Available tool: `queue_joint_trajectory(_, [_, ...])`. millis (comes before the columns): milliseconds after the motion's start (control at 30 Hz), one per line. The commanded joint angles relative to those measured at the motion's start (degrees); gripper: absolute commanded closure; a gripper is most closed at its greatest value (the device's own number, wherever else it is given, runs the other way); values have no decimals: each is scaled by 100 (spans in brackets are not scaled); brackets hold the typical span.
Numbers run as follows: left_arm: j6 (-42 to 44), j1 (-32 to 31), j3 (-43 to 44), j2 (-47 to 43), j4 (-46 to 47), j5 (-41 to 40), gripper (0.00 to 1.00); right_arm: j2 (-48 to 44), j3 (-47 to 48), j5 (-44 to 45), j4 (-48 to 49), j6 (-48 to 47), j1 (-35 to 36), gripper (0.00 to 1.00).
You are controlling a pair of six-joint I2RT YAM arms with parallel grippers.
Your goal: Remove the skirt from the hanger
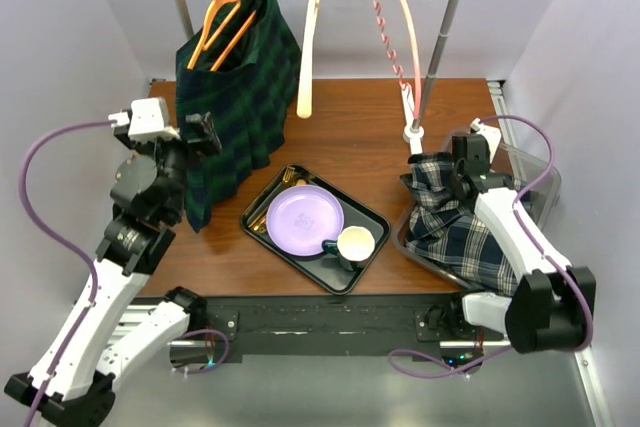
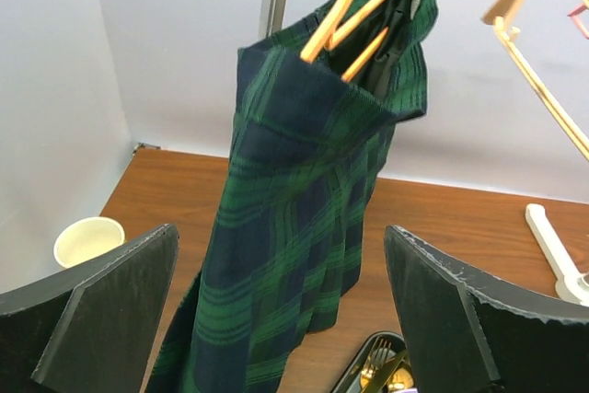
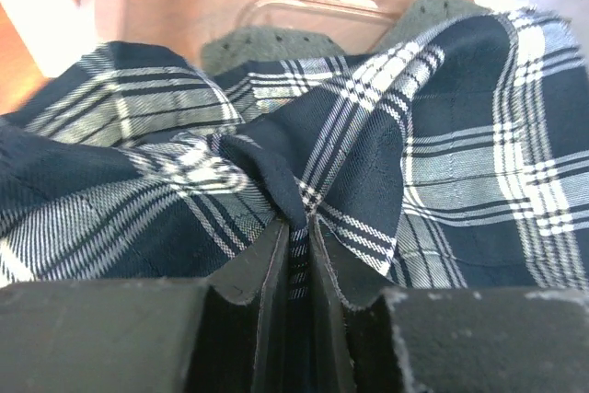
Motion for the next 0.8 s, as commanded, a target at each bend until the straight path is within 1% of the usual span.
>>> queue_joint_trajectory(0, [-226, 39, 869, 462, -642, -359, 2, 745, -192, 420, 288, 353, -129, 83])
queue_joint_trajectory(33, [-270, 39, 1149, 541, -732, -325, 2, 853, -227, 412, 296, 406, -182, 84])
queue_joint_trajectory(100, [-289, 39, 1397, 735, -864, -246, 2, 1072, -245, 280, 349, 485, -393, 84])
queue_joint_trajectory(200, [-253, 39, 2012, 1112, -1188, -149, 3, 1205, -315, 123, 411, 556, -552, 80])
queue_joint_trajectory(233, [-236, 39, 2335, 1322, -1268, -88, 3, 1214, -341, 35, 428, 556, -822, 80])
queue_joint_trajectory(300, [-131, 47, 2766, 1534, -1496, 44, 3, 1205, -359, -89, 472, 573, -938, 73])
queue_joint_trajectory(367, [-25, 56, 3058, 1851, -1759, 97, 4, 1144, -341, -125, 498, 443, -991, 63])
queue_joint_trajectory(400, [10, 65, 3390, 1965, -1865, 158, 5, 1109, -341, -64, 507, 424, -991, 56])
queue_joint_trajectory(433, [28, 100, 3550, 2175, -1971, 202, 6, 1013, -385, -20, 525, 424, -991, 45])
queue_joint_trajectory(500, [124, 144, 3988, 2369, -2208, 290, 6, 854, -359, 7, 455, 450, -1000, 38])
queue_joint_trajectory(533, [151, 196, 4121, 2544, -2270, 317, 6, 680, -255, 60, 394, 450, -991, 32])
queue_joint_trajectory(600, [265, 276, 4585, 2730, -2472, 474, 7, 459, -70, 191, 78, 468, -1000, 29])
queue_joint_trajectory(633, [291, 398, 4745, 2948, -2542, 553, 7, 319, 183, 244, -28, 451, -1000, 28])
queue_joint_trajectory(667, [344, 486, 4912, 3063, -2708, 659, 7, 65, 299, 245, -194, 372, -991, 28])
queue_joint_trajectory(700, [388, 565, 5218, 3195, -2788, 938, 7, -68, 500, 227, -257, 328, -1000, 27])
queue_joint_trajectory(767, [511, 724, 5449, 3512, -2946, 1151, 7, -349, 668, 104, -406, 205, -1000, 26])
